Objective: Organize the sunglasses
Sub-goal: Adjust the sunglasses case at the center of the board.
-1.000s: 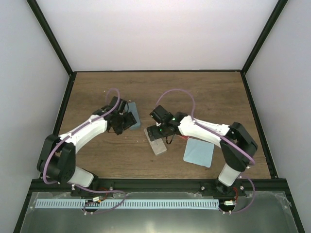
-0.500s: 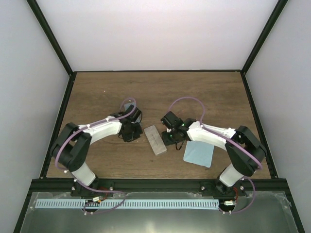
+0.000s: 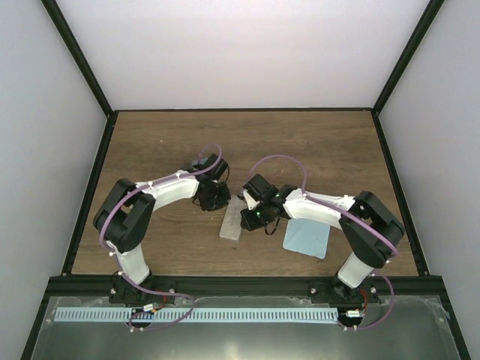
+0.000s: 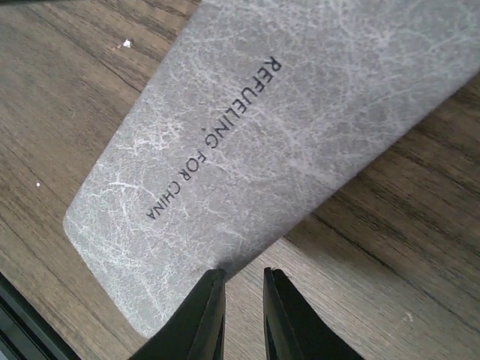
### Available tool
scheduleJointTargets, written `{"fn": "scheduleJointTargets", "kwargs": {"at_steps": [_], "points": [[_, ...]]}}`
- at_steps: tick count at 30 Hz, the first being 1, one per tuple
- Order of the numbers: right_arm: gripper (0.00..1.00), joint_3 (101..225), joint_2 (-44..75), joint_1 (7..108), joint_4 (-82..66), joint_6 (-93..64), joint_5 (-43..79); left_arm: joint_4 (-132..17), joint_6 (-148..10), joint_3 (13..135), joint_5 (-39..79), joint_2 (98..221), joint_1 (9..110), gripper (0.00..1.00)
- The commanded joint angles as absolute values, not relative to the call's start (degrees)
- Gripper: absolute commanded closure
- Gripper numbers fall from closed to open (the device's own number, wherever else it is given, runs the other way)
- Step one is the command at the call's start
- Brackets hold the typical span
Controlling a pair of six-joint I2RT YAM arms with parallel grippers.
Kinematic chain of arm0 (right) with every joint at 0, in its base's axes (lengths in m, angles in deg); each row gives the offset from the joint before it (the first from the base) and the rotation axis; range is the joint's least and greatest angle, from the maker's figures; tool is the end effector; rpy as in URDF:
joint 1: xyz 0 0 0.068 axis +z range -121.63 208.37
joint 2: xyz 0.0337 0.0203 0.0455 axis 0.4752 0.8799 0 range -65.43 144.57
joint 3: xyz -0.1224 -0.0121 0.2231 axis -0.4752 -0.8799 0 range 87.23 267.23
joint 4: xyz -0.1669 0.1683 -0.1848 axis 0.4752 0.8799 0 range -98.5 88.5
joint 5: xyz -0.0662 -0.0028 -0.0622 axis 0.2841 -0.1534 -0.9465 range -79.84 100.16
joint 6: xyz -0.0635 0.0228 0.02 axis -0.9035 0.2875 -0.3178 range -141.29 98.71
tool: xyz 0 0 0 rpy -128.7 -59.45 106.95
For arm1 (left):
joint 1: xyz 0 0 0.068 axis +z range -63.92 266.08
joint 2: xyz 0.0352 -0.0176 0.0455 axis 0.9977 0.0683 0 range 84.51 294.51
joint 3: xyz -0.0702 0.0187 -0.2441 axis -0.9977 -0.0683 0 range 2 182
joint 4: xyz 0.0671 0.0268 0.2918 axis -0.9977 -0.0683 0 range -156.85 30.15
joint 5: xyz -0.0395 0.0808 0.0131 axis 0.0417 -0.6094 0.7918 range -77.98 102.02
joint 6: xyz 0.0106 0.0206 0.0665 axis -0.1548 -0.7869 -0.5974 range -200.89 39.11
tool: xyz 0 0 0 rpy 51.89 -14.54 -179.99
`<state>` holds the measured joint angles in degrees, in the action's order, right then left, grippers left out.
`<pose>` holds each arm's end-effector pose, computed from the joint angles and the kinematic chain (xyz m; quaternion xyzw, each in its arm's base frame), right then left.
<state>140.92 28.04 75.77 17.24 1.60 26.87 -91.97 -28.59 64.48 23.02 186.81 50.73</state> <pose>0.2226 0.2665 0.1037 -0.2353 0.9383 0.2369 0.0897 0.2963 -0.2236 0.0917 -0.1299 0.9746 -0.1765 0.0471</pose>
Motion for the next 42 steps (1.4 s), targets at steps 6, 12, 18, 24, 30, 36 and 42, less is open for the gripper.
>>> {"fn": "scheduleJointTargets", "kwargs": {"at_steps": [6,12,18,24,30,36,42], "points": [[0.82,141.13,19.23,69.01,19.56,3.64,20.59,-97.39,-42.13,68.89,20.26,181.02,51.06,0.54],[0.64,137.32,14.77,63.76,19.14,4.47,19.92,-96.17,-48.77,69.45,24.23,180.5,49.48,0.0],[0.63,134.28,12.61,60.46,17.55,4.89,21.95,-97.06,-50.74,73.14,21.5,186.32,42.65,0.0],[0.63,134.27,12.7,59.96,18.12,3.78,21.89,-100.02,-51.51,76.27,16.85,189.78,40.8,0.0],[0.63,134.57,12.97,59.86,18.03,2.59,23.77,-102.34,-51.66,78.78,13.09,189.97,40.73,0.03],[0.5,138.8,13.84,60.65,19.27,4.2,24.65,-99.89,-45.84,74.99,12.33,182.0,45.86,0.03],[0.53,144.34,17.29,61.92,21.55,8.14,21.58,-99.55,-46.73,65.5,15.19,177.05,49.43,0.47]]}}
